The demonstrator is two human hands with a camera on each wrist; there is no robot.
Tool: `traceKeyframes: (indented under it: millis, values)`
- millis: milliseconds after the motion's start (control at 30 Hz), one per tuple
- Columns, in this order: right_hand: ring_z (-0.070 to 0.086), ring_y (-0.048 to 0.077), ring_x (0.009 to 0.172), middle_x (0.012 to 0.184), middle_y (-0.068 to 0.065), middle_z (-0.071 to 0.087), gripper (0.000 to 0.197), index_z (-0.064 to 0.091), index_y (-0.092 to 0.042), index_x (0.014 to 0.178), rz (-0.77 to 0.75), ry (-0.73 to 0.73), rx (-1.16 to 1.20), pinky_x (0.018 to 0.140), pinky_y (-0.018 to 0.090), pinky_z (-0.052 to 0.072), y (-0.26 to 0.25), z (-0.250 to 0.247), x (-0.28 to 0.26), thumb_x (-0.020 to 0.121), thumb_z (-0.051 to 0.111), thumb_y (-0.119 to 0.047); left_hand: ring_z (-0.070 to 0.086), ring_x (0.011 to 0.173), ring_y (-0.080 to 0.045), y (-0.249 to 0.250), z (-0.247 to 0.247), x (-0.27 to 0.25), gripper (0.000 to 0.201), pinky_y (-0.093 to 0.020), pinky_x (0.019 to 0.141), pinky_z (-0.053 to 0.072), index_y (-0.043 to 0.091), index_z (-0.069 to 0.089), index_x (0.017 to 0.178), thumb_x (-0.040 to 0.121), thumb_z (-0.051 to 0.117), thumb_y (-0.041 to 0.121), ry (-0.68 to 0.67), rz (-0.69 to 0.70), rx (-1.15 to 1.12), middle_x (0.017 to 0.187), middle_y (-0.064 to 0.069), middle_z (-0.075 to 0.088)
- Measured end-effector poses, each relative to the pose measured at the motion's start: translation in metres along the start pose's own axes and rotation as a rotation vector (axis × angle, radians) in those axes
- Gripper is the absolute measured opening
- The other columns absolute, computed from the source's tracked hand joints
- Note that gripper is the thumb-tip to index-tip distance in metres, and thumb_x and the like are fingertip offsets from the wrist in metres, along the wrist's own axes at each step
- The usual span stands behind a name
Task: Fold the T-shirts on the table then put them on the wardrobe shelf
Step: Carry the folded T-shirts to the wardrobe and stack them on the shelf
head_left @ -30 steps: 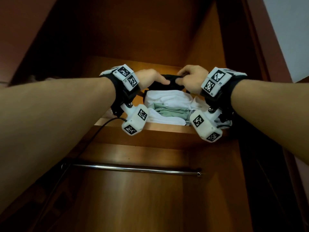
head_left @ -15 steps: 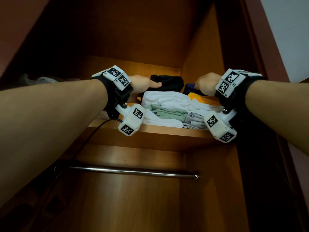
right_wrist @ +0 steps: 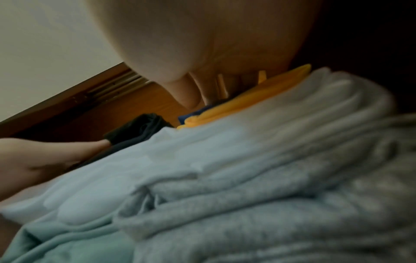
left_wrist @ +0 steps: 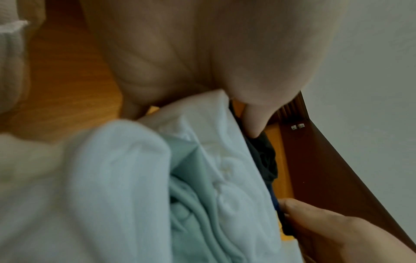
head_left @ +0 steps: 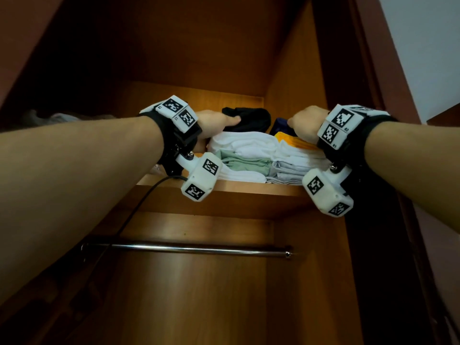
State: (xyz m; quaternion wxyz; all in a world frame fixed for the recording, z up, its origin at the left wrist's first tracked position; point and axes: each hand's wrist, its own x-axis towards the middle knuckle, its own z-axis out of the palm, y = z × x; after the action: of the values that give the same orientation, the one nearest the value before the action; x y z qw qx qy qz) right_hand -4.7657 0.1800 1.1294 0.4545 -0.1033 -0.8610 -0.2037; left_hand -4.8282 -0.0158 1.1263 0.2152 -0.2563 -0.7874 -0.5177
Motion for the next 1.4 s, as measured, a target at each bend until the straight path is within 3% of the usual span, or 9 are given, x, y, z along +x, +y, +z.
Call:
traceKeyframes:
  millis: [67,133,267,400,567,700,833,1167,1400]
  values:
    - [0.053,0.030,0.080,0.086,0.014,0.052,0.030,0.052,-0.002,0.128,-0.015,0.033,0.159,0.063,0.032,0.037,-0.002,0.007,0.006,0.101,0.038,-0.009,0.057,0.119,-0.045,-0.007,-0.006,0.019,0.127,-0.063,0.100,0.041,0.019,0.044,0.144,0.038,0.080,0.079,-0.069,-0.053,-0.037,0.137,-0.014,0.057]
    - [0.050,0.035,0.113,0.125,0.020,0.053,0.042,0.044,-0.008,0.137,0.032,0.072,0.426,0.083,0.037,0.040,-0.001,0.021,0.007,0.101,0.040,-0.029,0.048,0.128,-0.045,-0.009,-0.006,0.021,0.132,-0.065,0.104,0.035,0.022,0.042,0.146,0.033,0.079,0.080,-0.037,-0.036,-0.048,0.146,-0.012,0.049]
    - [-0.001,0.028,0.148,0.161,0.009,0.001,0.082,0.012,-0.026,0.153,0.258,0.252,0.714,0.119,0.046,0.006,-0.022,0.046,-0.011,0.088,0.033,-0.071,0.052,0.122,-0.042,-0.003,0.004,-0.026,0.114,-0.062,0.105,0.037,0.022,0.045,0.141,0.047,0.077,0.078,0.029,-0.012,0.020,0.137,-0.017,0.052]
    - [-0.008,0.028,0.148,0.161,0.010,-0.008,0.081,0.005,-0.022,0.155,0.361,0.507,0.654,0.119,0.048,-0.001,-0.059,0.076,-0.036,0.091,0.026,-0.068,0.060,0.112,-0.036,-0.009,0.011,-0.043,0.066,-0.052,0.105,0.043,0.017,0.056,0.131,0.084,0.061,0.062,-0.079,-0.094,0.198,0.127,-0.015,0.060]
    - [-0.007,0.026,0.148,0.162,0.009,-0.005,0.077,0.005,-0.024,0.155,0.356,0.446,0.685,0.118,0.047,-0.005,-0.057,0.086,-0.032,0.093,0.021,-0.066,0.060,0.116,-0.041,-0.034,0.006,0.001,0.130,-0.057,0.100,0.045,0.019,0.050,0.139,0.029,0.082,0.081,-0.126,-0.215,0.197,0.132,-0.016,0.060]
    - [-0.009,0.024,0.148,0.162,0.008,-0.006,0.076,0.005,-0.026,0.155,0.314,0.356,0.706,0.118,0.046,-0.006,-0.052,0.086,-0.031,0.093,0.018,-0.068,0.069,0.098,-0.031,-0.025,0.021,-0.030,0.094,-0.037,0.069,0.055,0.012,0.058,0.127,0.055,0.071,0.070,-0.054,-0.152,0.104,0.117,-0.014,0.068]
    - [-0.014,0.022,0.148,0.161,0.008,-0.013,0.077,0.000,-0.025,0.155,0.284,0.312,0.702,0.118,0.044,-0.009,-0.047,0.083,-0.037,0.093,0.017,-0.067,0.067,0.105,-0.035,-0.027,0.023,-0.030,0.094,-0.045,0.095,0.050,0.012,0.061,0.124,0.051,0.068,0.071,-0.032,-0.119,0.110,0.117,-0.014,0.069]
    - [-0.019,0.027,0.146,0.159,0.010,-0.020,0.081,-0.010,-0.023,0.154,0.220,0.233,0.637,0.119,0.047,-0.007,-0.048,0.086,-0.056,0.092,0.017,-0.069,0.065,0.108,-0.037,-0.028,0.021,-0.024,0.107,-0.050,0.099,0.048,0.015,0.056,0.131,0.045,0.077,0.073,-0.018,-0.130,0.103,0.123,-0.013,0.066]
    - [-0.019,0.027,0.146,0.160,0.009,-0.019,0.080,-0.007,-0.024,0.154,0.234,0.222,0.663,0.118,0.049,-0.009,-0.047,0.084,-0.055,0.092,0.017,-0.068,0.071,0.084,-0.024,-0.020,0.027,-0.052,0.050,-0.032,0.075,0.055,0.010,0.063,0.119,0.093,0.054,0.052,-0.036,-0.068,-0.008,0.104,-0.007,0.073]
